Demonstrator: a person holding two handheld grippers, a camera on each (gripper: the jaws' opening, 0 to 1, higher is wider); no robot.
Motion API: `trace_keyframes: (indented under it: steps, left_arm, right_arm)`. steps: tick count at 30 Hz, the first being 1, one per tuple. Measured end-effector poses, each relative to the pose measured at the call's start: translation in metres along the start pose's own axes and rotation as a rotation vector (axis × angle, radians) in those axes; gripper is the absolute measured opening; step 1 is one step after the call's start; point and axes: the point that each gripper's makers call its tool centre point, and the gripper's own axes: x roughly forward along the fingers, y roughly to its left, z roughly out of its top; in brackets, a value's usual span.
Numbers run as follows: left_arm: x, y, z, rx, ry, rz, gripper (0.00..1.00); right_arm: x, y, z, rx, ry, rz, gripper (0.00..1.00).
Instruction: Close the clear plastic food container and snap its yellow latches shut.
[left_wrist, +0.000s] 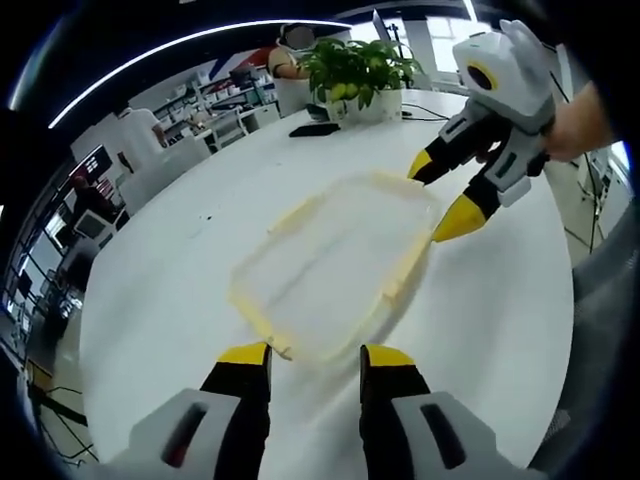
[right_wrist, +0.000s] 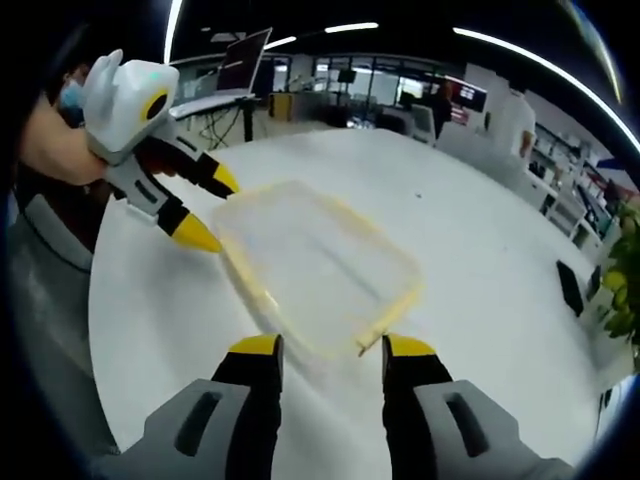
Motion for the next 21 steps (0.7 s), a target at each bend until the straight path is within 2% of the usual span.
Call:
trace_keyframes:
  steps: [10, 21]
  left_arm:
    - [-0.004, 0.019, -0.011, -0.008, 0.015, 0.030, 0.28]
    - [-0.004, 0.027, -0.014, -0.023, 0.017, 0.050, 0.28]
  right_arm:
    - [0.015, 0.007, 0.013, -0.018, -0.005, 0.006, 0.35]
    - [0.021, 0.008, 0.019, -0.028, -0.005, 0.017, 0.34]
